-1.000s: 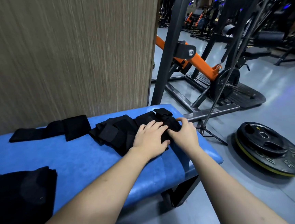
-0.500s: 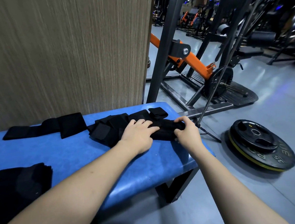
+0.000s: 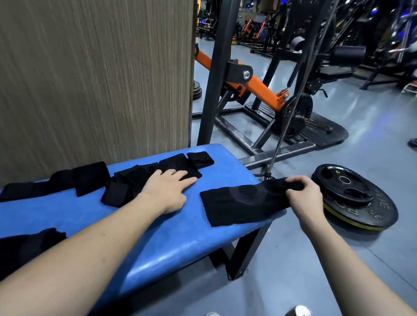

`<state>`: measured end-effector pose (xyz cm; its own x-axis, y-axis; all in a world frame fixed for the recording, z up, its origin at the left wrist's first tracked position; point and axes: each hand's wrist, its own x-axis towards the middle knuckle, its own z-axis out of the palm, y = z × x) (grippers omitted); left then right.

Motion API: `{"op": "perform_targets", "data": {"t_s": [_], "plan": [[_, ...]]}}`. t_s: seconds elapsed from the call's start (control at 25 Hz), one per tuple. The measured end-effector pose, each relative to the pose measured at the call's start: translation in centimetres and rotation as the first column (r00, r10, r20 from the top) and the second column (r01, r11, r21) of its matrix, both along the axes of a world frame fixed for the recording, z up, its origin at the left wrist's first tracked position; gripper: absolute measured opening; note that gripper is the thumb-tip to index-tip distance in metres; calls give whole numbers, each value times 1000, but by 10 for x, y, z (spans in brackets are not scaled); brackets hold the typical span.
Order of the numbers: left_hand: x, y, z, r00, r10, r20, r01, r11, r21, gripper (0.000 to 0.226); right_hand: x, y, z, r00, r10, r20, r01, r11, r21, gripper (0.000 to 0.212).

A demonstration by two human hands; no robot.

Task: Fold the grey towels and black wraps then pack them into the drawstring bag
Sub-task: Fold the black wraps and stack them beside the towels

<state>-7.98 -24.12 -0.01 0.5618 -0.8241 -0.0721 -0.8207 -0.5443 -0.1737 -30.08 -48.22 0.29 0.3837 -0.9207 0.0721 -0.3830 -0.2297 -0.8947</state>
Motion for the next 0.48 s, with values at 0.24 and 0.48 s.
{"op": "perform_targets", "data": {"t_s": [0.24,0.48], "plan": [[19,17,-4,988,-42,148,45,999,-23,57,9,16,-5,967,246,-61,-242,968,73,30],[-47,22,-3,996,-86,-25,65,887,-456,56,7,18,-3,970,243,-13,-240,964,114,10]]}}
